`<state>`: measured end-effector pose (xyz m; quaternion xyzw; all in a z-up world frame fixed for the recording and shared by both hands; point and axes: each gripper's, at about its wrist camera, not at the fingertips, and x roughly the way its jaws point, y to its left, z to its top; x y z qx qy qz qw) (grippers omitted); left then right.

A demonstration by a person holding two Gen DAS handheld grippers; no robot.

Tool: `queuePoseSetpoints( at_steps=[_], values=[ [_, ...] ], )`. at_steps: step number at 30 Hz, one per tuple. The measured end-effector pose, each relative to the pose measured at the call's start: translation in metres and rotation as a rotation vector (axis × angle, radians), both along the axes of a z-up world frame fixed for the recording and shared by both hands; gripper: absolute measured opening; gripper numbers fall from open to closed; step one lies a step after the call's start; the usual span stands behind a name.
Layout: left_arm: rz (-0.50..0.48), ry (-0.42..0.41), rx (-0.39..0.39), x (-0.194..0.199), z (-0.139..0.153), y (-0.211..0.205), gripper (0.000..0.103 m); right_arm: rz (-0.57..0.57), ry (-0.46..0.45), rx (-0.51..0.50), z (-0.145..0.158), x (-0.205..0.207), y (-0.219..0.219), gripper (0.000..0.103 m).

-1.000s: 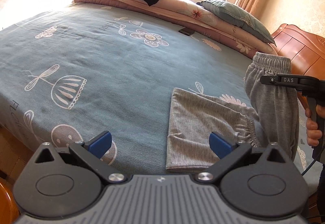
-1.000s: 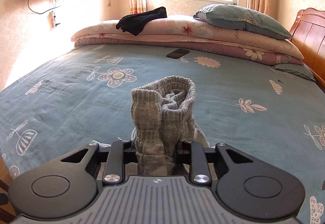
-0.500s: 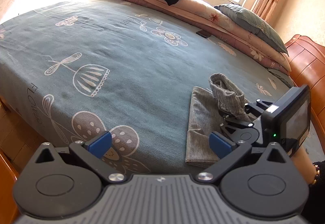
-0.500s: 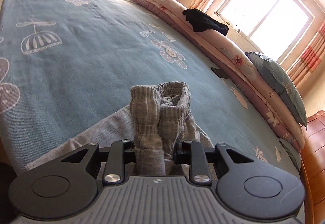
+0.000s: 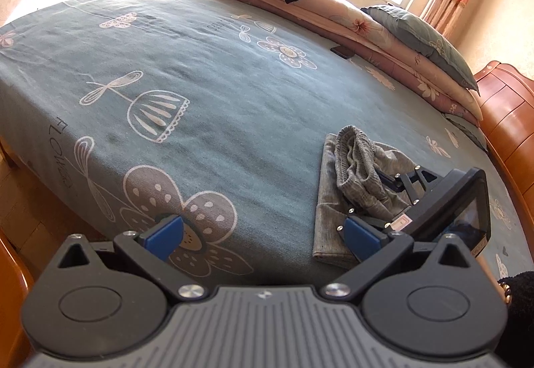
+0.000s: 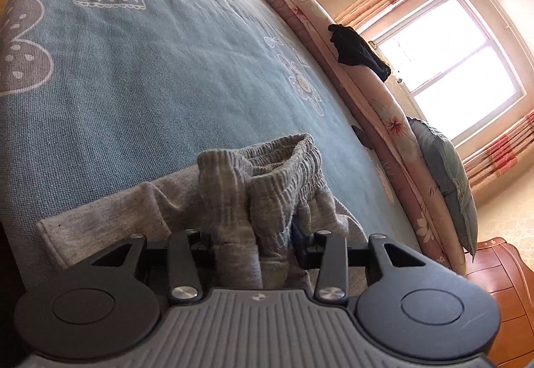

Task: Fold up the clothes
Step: 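Lower the cuff onto the sweatpants and open the right gripper, then withdraw the open right gripper from the folded sweatpants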

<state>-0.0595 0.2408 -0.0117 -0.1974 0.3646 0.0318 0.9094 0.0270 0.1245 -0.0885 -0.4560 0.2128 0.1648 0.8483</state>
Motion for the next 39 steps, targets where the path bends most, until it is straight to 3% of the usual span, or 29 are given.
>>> queuePoseSetpoints(
  at_steps=[6,10,13,16,19,21,22,25,28,31,33,37,39],
  values=[
    [0.025,-0.016,0.005,-0.004,0.007,0.005,0.101,0.070,0.130,0.109,0.019,-0.018,-0.002,0.062],
    [0.004,-0.040,0.013,0.001,0.015,0.001,0.101,0.082,0.272,0.296,0.058,-0.020,-0.039,0.062],
    [-0.062,-0.075,0.020,0.017,0.025,-0.016,0.101,0.015,0.277,0.423,0.096,-0.020,-0.098,0.062],
    [-0.195,-0.108,0.046,0.047,0.033,-0.051,0.101,-0.130,0.281,0.521,0.118,-0.008,-0.176,0.063],
    [-0.349,-0.141,0.048,0.085,0.037,-0.097,0.101,-0.277,0.313,0.610,0.119,0.001,-0.247,0.060],
    [-0.426,-0.147,0.025,0.110,0.032,-0.123,0.101,-0.358,0.365,0.666,0.107,0.001,-0.284,0.042],
    [-0.442,-0.129,0.026,0.122,0.026,-0.135,0.101,-0.398,0.382,0.674,0.098,-0.001,-0.296,0.039],
    [-0.450,-0.039,0.069,0.152,0.001,-0.158,0.101,-0.410,0.382,0.647,0.078,-0.021,-0.310,0.037],
    [-0.440,0.065,0.103,0.170,-0.028,-0.163,0.101,-0.314,0.406,0.590,0.060,-0.044,-0.311,0.037],
    [-0.451,0.049,0.124,0.160,-0.035,-0.159,0.101,-0.179,0.427,0.510,0.048,-0.062,-0.305,0.037],
    [-0.457,0.074,0.151,0.156,-0.025,-0.164,0.101,-0.117,0.413,0.433,0.039,-0.068,-0.297,0.037],
    [-0.545,0.044,0.066,0.158,0.004,-0.186,0.101,-0.031,0.359,0.308,0.023,-0.071,-0.283,0.036],
    [-0.635,0.050,-0.023,0.166,0.012,-0.213,0.101,0.008,0.351,0.277,0.020,-0.072,-0.281,0.027]
  ],
)
